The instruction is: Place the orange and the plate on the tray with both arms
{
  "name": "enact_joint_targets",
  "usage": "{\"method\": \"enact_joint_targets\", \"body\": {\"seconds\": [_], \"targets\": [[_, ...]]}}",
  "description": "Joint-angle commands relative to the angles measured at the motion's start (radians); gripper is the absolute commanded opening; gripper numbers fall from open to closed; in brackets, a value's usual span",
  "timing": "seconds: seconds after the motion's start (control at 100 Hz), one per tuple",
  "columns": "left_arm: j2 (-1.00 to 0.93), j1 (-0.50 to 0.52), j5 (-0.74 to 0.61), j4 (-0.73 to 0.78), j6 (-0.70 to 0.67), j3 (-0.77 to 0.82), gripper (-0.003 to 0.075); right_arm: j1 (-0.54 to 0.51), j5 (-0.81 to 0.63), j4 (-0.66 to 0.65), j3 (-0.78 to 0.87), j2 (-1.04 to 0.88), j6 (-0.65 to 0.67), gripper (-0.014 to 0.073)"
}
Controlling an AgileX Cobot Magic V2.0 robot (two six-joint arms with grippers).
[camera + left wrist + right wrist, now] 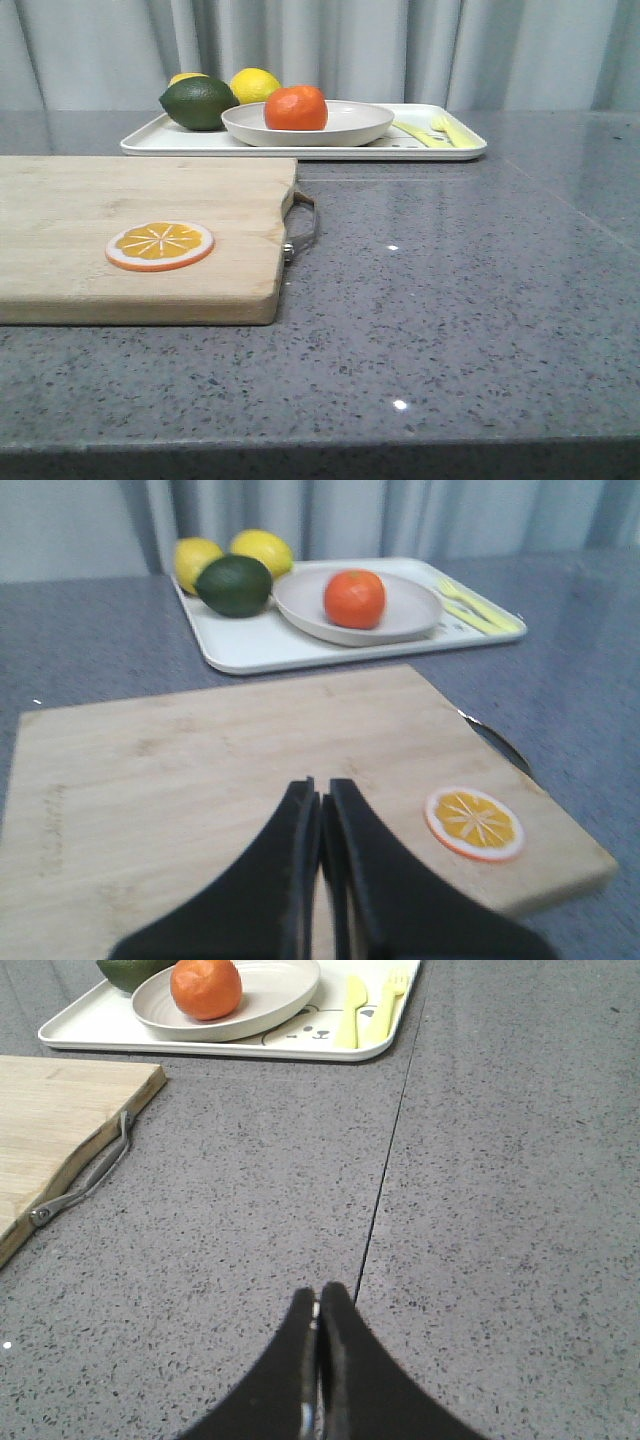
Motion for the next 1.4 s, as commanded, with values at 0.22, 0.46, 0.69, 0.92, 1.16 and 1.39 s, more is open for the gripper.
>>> {"method": "enact_joint_targets", "body": {"seconds": [0.22,0.46,0.69,0.92,1.16,1.39], "targets": [[-0.037,0.216,-0.362,-0.001,-0.007,0.142,-0.0019,-0.002,-0.063,0.006,-0.023,0.007,-0.011,-0.0069],[-0.129,0.345,-0.372,-0.001,-0.006,0.246,-0.0019,-0.002,-0.063,0.006,-0.023,0.007,-0.011,-0.0069],[-0.211,0.389,-0.383,-0.001,-0.001,0.341,-0.0019,-0.002,-0.063,0.006,-0.023,0.007,-0.011,-0.0069],[-0.227,0.399,-0.428,-0.001,-0.001,0.412,-0.0019,-0.002,-0.062,0.006,-0.023,0.008,-0.011,-0.0069],[-0.227,0.399,-0.428,-0.001,-0.001,0.411,-0.0019,-0.002,-0.059,0.006,-0.023,0.008,-0.011,-0.0069],[-0.227,0.399,-0.428,-0.001,-0.001,0.411,-0.0019,-0.002,-0.057,0.006,-0.023,0.008,-0.011,-0.0069]]}}
